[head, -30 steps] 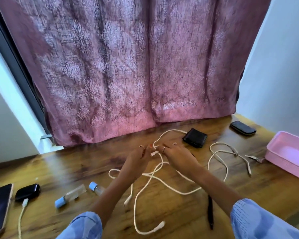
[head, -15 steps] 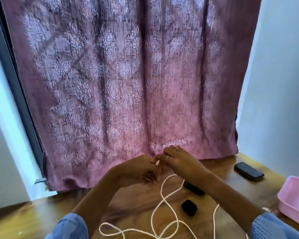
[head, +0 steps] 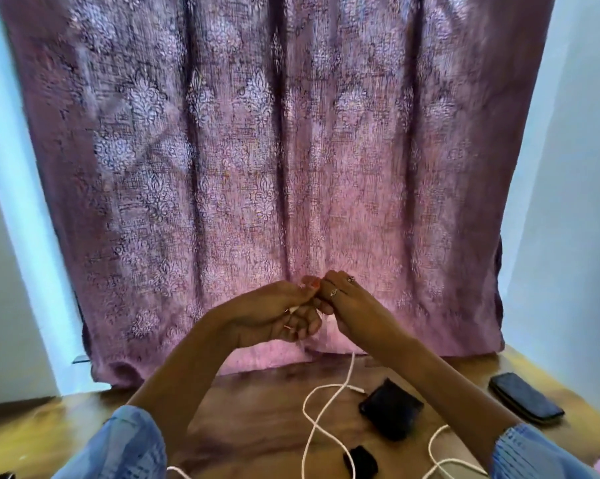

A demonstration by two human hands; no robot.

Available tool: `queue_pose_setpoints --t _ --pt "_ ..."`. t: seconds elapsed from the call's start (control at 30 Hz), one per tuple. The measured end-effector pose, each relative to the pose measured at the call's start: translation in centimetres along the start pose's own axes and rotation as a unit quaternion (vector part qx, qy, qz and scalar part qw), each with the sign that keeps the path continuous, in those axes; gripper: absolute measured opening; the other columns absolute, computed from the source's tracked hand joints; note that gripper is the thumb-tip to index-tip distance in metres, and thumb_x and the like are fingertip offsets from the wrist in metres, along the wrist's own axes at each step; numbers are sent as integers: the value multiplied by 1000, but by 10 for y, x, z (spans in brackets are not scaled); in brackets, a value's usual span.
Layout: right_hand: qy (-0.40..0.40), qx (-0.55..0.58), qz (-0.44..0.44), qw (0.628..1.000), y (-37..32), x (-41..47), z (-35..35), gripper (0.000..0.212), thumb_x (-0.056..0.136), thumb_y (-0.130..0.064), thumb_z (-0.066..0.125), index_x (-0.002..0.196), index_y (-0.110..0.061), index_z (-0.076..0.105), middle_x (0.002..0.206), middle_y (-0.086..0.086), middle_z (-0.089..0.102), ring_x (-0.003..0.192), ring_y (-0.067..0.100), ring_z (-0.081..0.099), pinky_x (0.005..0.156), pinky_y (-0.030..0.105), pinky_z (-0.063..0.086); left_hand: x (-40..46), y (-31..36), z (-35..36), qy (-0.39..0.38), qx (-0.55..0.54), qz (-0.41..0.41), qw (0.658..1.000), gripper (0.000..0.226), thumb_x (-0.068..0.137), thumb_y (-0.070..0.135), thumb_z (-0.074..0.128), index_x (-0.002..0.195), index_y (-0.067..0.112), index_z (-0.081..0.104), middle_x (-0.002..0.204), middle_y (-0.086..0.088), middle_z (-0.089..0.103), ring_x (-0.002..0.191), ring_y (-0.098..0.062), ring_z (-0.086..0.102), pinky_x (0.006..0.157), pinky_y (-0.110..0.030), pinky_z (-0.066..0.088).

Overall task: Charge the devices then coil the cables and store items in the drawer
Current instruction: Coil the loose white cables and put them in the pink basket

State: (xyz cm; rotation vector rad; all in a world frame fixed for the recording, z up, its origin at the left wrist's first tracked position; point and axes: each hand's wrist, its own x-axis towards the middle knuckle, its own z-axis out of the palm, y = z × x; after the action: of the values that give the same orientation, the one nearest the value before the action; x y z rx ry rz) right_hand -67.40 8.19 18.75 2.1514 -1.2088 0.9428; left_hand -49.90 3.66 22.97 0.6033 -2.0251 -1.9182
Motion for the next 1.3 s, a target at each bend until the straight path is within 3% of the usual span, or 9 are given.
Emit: queue_pose_setpoints --t 0.3,0.4,0.63,0.77,0.87,0.9,0.97,1.07,1.3 --pt "150 302 290 896 17 10 -8 29 102 -13 35 83 -30 49 59 -1 49 46 13 39 44 33 31 2 36 25 -50 -185 205 960 33 93 26 47 113 9 67 108 -6 71 99 -18 69 77 -28 58" --pt "141 336 288 886 6 22 -10 29 101 -13 35 80 -27 48 59 -6 49 47 7 41 45 31 36 11 58 37 -65 -198 264 942 35 93 22 46 123 10 62 126 -7 64 118 -20 59 99 -39 46" --pt "56 359 271 892 -8 28 -18 20 102 -19 35 98 -14 54 61 -8 45 43 1 38 45 18 28 31 110 42 50 -210 396 893 34 90 16 46 122 17 58 124 5 65 120 -11 57 96 -25 48" --pt "1 279 211 937 -11 23 -31 19 101 -25 41 104 -16 57 54 -8 45 41 3 41 45 16 27 37 108 32 253 15 395 883 33 97 6 43 126 19 55 128 11 60 112 8 50 87 -10 40" --pt "-27 187 171 967 -12 26 -45 26 98 -39 42 99 -20 60 56 -9 49 44 3 44 50 22 35 37 97 30 348 287 382 807 37 101 8 38 134 19 48 132 4 57 100 16 54 84 -3 37" --pt "-29 160 167 973 -10 27 -50 26 98 -39 44 96 -20 61 55 -11 48 46 2 44 53 25 37 37 93 30 357 333 382 785 37 100 7 39 134 16 48 126 -7 62 79 14 55 73 -14 45" --pt "-21 127 167 978 -7 28 -61 23 96 -36 49 88 -21 63 55 -14 47 48 -1 45 54 24 41 34 91 29 353 375 392 762 33 99 1 40 129 2 53 110 -26 66 97 -1 35 86 -23 37" --pt "8 84 172 981 2 33 -81 16 93 -36 55 92 -26 68 62 -22 48 53 -6 44 57 18 42 30 90 21 341 435 345 759 27 99 2 40 117 -2 59 107 -14 68 77 0 63 85 11 18" --pt "81 80 151 982 26 53 -120 12 88 -28 64 91 -19 72 81 -2 63 69 6 55 63 21 43 25 78 16 222 319 230 892 26 103 14 32 109 7 57 62 3 39 49 -1 39 52 -14 37"
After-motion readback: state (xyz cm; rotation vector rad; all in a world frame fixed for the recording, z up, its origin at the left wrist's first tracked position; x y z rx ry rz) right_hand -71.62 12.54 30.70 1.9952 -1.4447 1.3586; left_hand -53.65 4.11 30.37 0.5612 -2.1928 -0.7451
